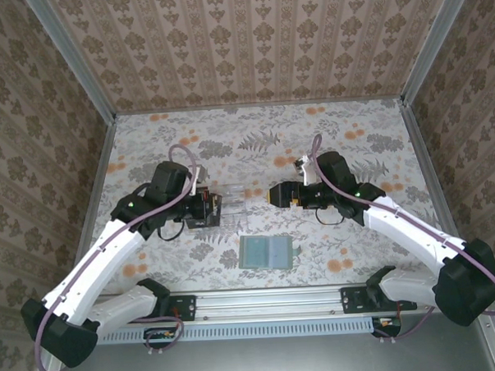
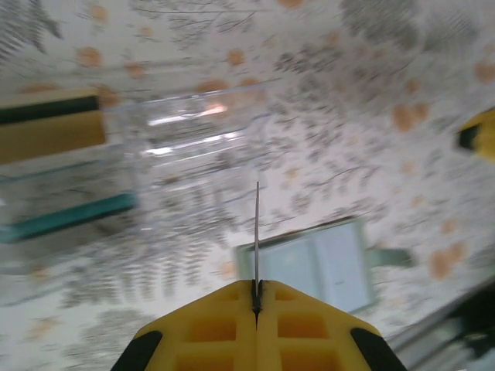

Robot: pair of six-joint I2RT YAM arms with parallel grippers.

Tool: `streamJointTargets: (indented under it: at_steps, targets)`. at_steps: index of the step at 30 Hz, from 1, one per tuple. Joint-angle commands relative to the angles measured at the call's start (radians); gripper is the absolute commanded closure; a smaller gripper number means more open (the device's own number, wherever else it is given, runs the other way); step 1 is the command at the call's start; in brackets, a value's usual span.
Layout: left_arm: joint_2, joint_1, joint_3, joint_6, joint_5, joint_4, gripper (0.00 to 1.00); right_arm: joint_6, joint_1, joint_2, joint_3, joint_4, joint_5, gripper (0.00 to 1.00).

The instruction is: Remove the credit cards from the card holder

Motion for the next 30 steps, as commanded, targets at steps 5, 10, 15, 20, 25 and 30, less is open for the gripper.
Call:
streamJointTargets:
  at_steps: [5,10,15,20,25,30]
  targets:
    - [0.018,-0.111,0.004,0.702,-0.305,-0.095,1.00,-0.061,-0.057,0.003,0.052,-0.034,0.006,0.00]
    - [-0.034,-0.145,-0.102,1.011,-0.411,0.028,1.00,-0.074,-0.104,-0.012,0.062,-0.056,-0.003,0.00]
    - [-0.020,-0.144,-0.175,1.188,-0.414,0.095,1.00,-0.082,-0.136,-0.007,0.078,-0.068,-0.015,0.00]
    - [-0.002,-0.139,-0.225,1.251,-0.373,0.139,1.00,-0.093,-0.142,0.031,0.107,-0.084,-0.027,0.00]
    - [0.018,-0.139,-0.247,1.260,-0.318,0.123,1.00,-0.092,-0.144,0.073,0.130,-0.082,-0.036,0.00]
    - [0.050,-0.138,-0.258,1.266,-0.305,0.108,1.00,-0.086,-0.146,0.111,0.148,-0.075,-0.045,0.00]
